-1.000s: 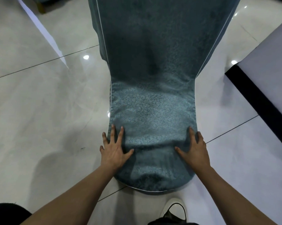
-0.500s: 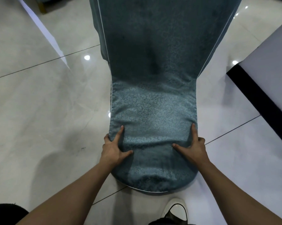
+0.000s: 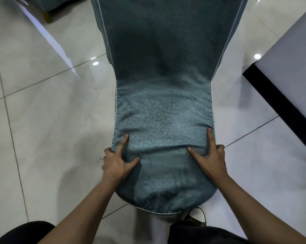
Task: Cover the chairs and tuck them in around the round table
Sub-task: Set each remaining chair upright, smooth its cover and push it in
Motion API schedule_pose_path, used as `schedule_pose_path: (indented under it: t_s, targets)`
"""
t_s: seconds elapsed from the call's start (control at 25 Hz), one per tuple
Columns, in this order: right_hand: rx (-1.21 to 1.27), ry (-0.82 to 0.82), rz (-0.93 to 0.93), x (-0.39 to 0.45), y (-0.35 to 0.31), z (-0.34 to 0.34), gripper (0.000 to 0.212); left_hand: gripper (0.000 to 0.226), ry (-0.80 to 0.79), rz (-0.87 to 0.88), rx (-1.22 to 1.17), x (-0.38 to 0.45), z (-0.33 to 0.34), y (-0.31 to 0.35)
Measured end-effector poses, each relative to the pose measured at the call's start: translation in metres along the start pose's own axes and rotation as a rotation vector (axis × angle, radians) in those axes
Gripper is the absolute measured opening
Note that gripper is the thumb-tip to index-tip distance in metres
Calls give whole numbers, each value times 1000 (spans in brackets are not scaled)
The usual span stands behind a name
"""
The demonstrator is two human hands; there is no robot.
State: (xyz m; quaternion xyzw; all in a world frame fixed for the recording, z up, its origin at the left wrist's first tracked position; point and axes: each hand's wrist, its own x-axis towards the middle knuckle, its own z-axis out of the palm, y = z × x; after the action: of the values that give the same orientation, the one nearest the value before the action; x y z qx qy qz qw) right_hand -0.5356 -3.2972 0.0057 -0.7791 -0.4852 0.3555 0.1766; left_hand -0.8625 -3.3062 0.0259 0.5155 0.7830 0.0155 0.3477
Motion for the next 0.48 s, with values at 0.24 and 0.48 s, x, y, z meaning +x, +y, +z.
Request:
schedule_pose_path:
  t_s: [0.24,0.48]
  targets:
    - [-89,-72,8,-33,-58,-63,106,89,-31,-99,-3,-64,-66,28]
    - [-239,-227,-5,-71,-132,-128,105,91,-32,-261,7,-148,-127,45]
